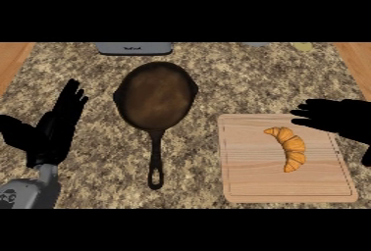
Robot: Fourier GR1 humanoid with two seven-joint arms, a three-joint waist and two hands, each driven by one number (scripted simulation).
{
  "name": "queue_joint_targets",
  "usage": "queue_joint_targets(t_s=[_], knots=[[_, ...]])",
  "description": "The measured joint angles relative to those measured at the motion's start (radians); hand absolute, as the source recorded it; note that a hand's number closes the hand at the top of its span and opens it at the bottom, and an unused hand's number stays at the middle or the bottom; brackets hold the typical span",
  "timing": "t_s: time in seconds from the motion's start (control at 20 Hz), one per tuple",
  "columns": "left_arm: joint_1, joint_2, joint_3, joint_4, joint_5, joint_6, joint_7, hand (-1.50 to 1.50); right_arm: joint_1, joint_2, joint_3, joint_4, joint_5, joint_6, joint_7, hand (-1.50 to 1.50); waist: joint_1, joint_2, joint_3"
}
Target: Pick the croissant from the cutting board and place it in the pan
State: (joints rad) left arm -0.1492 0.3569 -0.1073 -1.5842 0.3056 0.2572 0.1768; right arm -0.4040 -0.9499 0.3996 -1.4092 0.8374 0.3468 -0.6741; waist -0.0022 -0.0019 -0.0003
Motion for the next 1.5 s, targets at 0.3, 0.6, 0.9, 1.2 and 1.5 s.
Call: queue_joint_targets(t_s=[0.3, 0.6, 0.9, 1.2, 1.5], knots=[[-0.008, -0.029, 0.017, 0.015, -0.033, -0.023, -0.005, 0.0, 0.069, 0.064, -0.047, -0.111, 0.046, 0.047, 0.04, -1.5, -0.001, 0.0, 0.0], [-0.005, -0.042, 0.051, 0.017, -0.045, -0.054, 0.0, 0.0, 0.077, 0.154, -0.049, -0.128, 0.151, 0.09, 0.102, -1.5, 0.003, 0.001, 0.0], [-0.016, -0.056, 0.079, 0.009, -0.055, -0.08, 0.025, 0.0, 0.059, 0.251, -0.06, -0.065, 0.256, 0.09, 0.133, -1.5, 0.006, 0.002, 0.0], [0.002, -0.083, 0.093, -0.006, -0.086, -0.09, 0.026, 0.0, 0.048, 0.316, -0.072, 0.024, 0.338, 0.063, 0.093, -1.5, 0.006, 0.002, 0.0], [-0.006, -0.098, 0.117, 0.0, -0.104, -0.113, 0.035, 0.0, 0.016, 0.367, -0.099, 0.124, 0.412, 0.035, 0.045, -1.5, 0.007, 0.002, 0.0]])
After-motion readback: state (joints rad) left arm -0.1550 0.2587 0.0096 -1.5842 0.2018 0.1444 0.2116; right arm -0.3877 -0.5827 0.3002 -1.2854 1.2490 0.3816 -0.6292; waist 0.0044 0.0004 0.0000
